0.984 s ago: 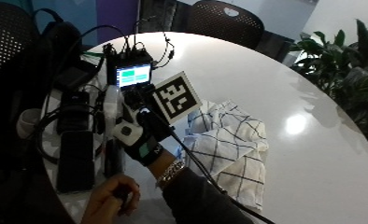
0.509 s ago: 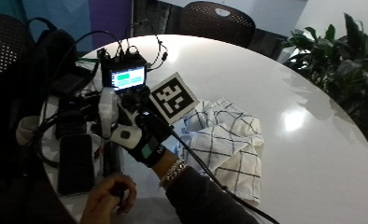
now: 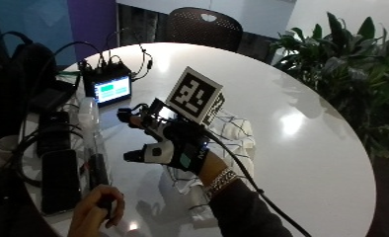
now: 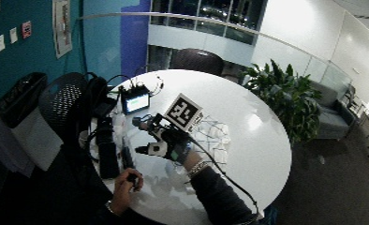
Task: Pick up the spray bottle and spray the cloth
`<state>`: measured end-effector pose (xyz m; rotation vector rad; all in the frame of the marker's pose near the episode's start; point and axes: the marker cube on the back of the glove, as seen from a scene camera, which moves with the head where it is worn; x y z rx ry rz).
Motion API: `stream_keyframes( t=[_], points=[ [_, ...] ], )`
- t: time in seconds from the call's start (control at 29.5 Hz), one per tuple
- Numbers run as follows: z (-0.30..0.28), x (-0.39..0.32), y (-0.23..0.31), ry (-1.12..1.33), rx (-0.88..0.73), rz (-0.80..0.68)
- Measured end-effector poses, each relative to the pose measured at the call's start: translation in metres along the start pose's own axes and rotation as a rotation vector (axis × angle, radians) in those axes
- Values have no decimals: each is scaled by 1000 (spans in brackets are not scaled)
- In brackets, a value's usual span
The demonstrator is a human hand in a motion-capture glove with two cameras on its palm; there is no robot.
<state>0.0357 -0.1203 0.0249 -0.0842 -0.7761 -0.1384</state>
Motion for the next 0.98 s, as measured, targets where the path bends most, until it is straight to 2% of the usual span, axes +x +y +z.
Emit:
stream_keyframes(
  t=[0.27, 0.51, 0.75, 0.98],
  points=[
    [-31, -9, 36, 486, -20, 202],
    [-49, -27, 65, 765, 79, 377],
    [-55, -29, 92, 824, 155, 510],
    [-52, -22, 96, 773, 137, 522]
  ],
)
